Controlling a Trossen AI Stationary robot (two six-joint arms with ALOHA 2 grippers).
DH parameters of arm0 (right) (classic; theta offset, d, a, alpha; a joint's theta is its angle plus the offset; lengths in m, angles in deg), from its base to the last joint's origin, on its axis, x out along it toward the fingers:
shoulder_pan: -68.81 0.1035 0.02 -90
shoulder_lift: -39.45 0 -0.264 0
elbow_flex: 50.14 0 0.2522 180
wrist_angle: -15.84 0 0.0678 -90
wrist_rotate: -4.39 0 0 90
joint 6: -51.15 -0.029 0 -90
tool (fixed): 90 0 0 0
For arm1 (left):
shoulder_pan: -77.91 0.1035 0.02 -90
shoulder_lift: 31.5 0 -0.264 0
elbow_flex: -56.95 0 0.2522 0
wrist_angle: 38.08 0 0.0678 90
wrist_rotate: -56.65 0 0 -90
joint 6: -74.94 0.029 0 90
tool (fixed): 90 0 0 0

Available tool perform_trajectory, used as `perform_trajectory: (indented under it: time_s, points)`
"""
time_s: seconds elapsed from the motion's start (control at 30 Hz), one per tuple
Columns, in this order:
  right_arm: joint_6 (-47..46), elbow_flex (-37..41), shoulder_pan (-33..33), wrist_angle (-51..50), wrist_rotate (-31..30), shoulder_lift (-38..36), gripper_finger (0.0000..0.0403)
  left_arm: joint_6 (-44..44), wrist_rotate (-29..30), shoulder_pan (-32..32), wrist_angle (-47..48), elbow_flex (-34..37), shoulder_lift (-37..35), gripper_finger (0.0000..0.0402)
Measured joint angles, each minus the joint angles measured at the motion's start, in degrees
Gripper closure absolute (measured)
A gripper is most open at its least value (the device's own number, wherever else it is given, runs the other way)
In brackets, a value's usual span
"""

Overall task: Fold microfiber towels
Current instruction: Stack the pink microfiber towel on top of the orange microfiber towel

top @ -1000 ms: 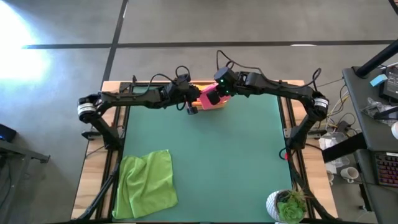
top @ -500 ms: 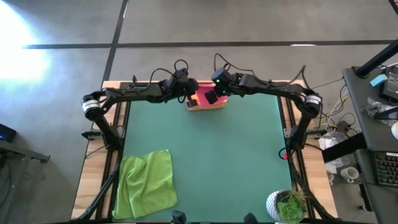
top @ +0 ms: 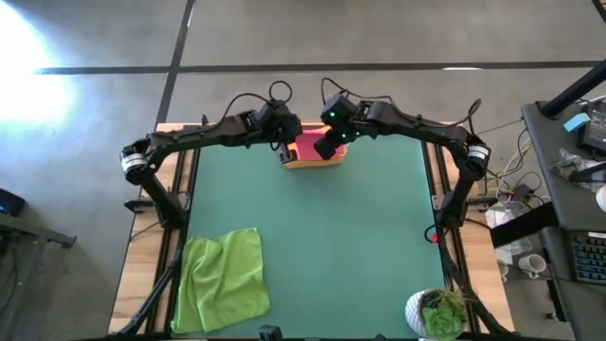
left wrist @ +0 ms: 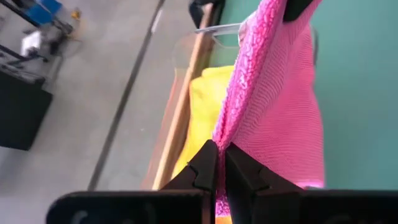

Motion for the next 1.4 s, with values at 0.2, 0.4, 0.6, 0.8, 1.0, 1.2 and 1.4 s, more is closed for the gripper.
perform_trajectory:
  time_s: [0.2,0.4,0.6,0.8,1.0,1.2,1.4]
  points:
    - [3.5,-0.8,-0.2,-0.3,1.1,0.4,0.0394,1.8,0.2,0.2,4.5,-3.5,0.0,0.04]
    - [7.7,-2.6,-0.2,-2.2,0.9,0.1,0.0394,1.5,0.7,0.2,6.6,-8.3,0.0,0.04]
    - [9.1,-4.8,-0.2,-4.5,1.2,0.1,0.0394,0.4,0.0,0.1,11.6,-9.3,0.0,0.04]
    - [8.1,-4.8,0.4,-4.9,2.7,0.1,0.0394,-2.9,-2.8,-0.7,15.6,-9.3,0.0,0.04]
    - [12.3,-4.7,-0.7,-1.6,2.4,2.8,0.0394,-1.6,-2.1,0.5,14.7,-8.9,0.7,0.04]
    - [15.4,-4.6,-2.2,-0.1,1.0,9.4,0.0394,3.1,-1.9,2.5,10.9,-6.6,4.3,0.04]
    - [17.6,-4.7,-3.7,1.5,-1.3,11.6,0.0394,3.6,-1.3,4.4,7.2,-6.7,7.9,0.04]
